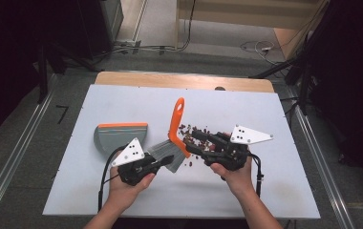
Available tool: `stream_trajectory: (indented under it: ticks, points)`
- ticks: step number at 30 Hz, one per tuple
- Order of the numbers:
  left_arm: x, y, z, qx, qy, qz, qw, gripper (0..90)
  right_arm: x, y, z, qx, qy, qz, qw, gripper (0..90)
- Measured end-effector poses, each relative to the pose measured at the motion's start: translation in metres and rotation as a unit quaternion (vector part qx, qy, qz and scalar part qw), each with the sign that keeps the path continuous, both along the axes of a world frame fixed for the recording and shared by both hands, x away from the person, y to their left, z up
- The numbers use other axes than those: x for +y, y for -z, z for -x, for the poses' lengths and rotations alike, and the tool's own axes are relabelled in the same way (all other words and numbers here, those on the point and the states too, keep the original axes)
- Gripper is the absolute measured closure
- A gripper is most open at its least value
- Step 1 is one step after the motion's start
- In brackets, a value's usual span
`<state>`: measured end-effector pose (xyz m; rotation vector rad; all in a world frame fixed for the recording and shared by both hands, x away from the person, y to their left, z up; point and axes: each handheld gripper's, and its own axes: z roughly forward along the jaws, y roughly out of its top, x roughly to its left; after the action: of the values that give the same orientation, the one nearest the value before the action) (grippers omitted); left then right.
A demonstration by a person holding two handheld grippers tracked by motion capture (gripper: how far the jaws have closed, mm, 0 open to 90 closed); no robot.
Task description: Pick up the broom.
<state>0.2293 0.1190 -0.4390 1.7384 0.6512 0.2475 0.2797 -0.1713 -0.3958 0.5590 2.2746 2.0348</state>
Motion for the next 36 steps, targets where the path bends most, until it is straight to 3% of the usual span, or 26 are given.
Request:
stream_trajectory:
  ticks: [4,5,6,9,10,16,24,30,33,35,36]
  points:
    - [0.011,-0.005,-0.002,-0.006,0.03,0.005,0.9995,85.9,0.001,0.003,-0.001,-0.004,-0.028,-0.003,0.9996,49.8]
    - [0.012,-0.006,-0.002,-0.005,0.057,0.01,0.9983,85.9,0.003,0.005,-0.001,-0.003,-0.039,-0.002,0.9992,49.0]
    - [0.012,-0.006,-0.002,-0.005,0.057,0.01,0.9983,85.9,0.005,0.006,-0.001,0.002,-0.044,0.003,0.999,48.8]
    - [0.007,-0.005,0.0,-0.007,0.097,0.006,0.9953,85.9,0.013,0.008,0.0,0.01,-0.067,0.018,0.9975,48.2]
    - [0.007,-0.005,0.0,-0.007,0.097,0.006,0.9953,85.9,0.015,0.01,0.001,0.011,-0.077,0.022,0.9967,48.1]
    - [0.003,-0.006,0.003,-0.006,0.14,0.019,0.99,85.9,0.022,0.015,0.002,0.027,-0.117,0.019,0.9926,52.1]
    - [0.002,-0.005,0.002,-0.001,0.152,0.026,0.988,85.8,0.021,0.021,-0.002,0.049,-0.153,-0.003,0.987,64.9]
    - [0.002,-0.005,0.002,-0.001,0.165,0.031,0.9858,85.7,0.02,0.02,0.0,0.048,-0.165,-0.001,0.9852,68.3]
    - [0.001,-0.004,0.002,-0.006,0.156,0.034,0.9872,84.5,0.02,0.018,0.002,0.043,-0.156,0.005,0.9869,68.6]
    - [0.0,-0.004,0.003,-0.004,0.144,0.037,0.9888,75.9,0.019,0.016,0.003,0.037,-0.143,0.012,0.989,68.7]
    - [0.001,-0.004,0.003,-0.001,0.135,0.037,0.9901,75.9,0.019,0.016,0.003,0.037,-0.143,0.012,0.989,68.7]
